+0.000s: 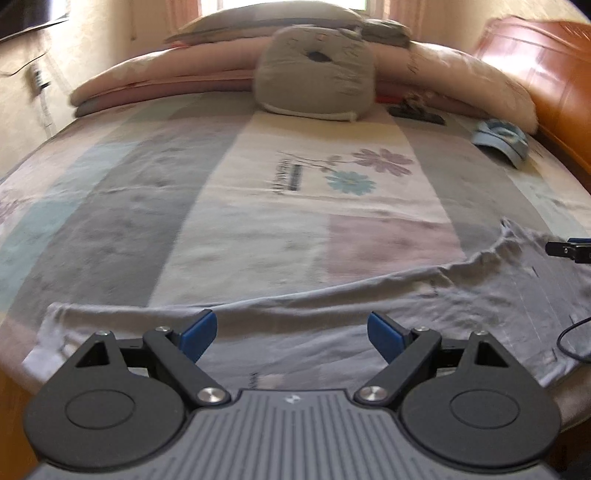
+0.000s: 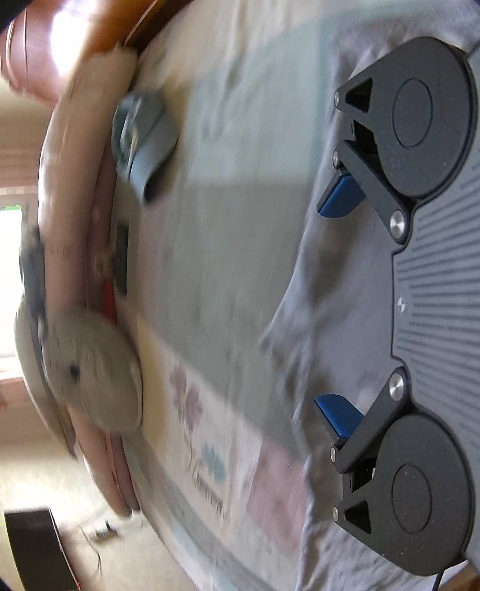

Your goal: Fold clothes

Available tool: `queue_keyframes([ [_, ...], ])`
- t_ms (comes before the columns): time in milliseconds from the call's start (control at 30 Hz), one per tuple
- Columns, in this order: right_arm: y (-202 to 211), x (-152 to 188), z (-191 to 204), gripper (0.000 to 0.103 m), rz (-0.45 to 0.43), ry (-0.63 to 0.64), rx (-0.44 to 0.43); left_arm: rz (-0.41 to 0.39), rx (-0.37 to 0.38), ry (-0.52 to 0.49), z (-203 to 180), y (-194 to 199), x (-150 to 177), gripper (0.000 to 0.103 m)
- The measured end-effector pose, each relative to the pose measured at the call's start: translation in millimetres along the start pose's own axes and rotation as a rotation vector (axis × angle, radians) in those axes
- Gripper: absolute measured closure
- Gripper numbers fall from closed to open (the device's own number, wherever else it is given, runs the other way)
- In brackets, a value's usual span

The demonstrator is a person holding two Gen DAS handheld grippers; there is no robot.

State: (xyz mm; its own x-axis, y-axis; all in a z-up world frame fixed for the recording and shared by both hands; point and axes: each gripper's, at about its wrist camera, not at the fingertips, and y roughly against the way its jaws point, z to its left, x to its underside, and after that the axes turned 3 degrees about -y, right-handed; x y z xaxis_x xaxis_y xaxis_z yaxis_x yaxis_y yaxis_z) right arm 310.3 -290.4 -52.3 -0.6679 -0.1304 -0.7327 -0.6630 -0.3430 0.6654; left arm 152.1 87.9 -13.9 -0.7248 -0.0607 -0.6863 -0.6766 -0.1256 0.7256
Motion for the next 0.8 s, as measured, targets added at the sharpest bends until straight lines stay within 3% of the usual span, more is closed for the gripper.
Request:
queue_keyframes([
  [167,-8,9,-41,0.000,0.004,-0.124,0.025,0.007,0.029,-0.054,-18,-6,-5,0.014],
  [433,8,8,-68,0.000,-0.029,-0.160,0.092,0.024,0.029,-0.025,-17,-7,-3,0.014],
  [533,6,5,-65,0.000,-0.051,-0.136,0.068,0.027,0.049,-0.038,-22,-12,-4,0.014],
  [667,-13,8,-75,0.000,0.002,-0.095,0.141,0.029,0.075,-0.065,-33,-15,-6,0.014],
  [800,19,9,-71,0.000,-0.002,-0.074,0.110,0.033,0.097,-0.074,-39,-19,-6,0.014],
])
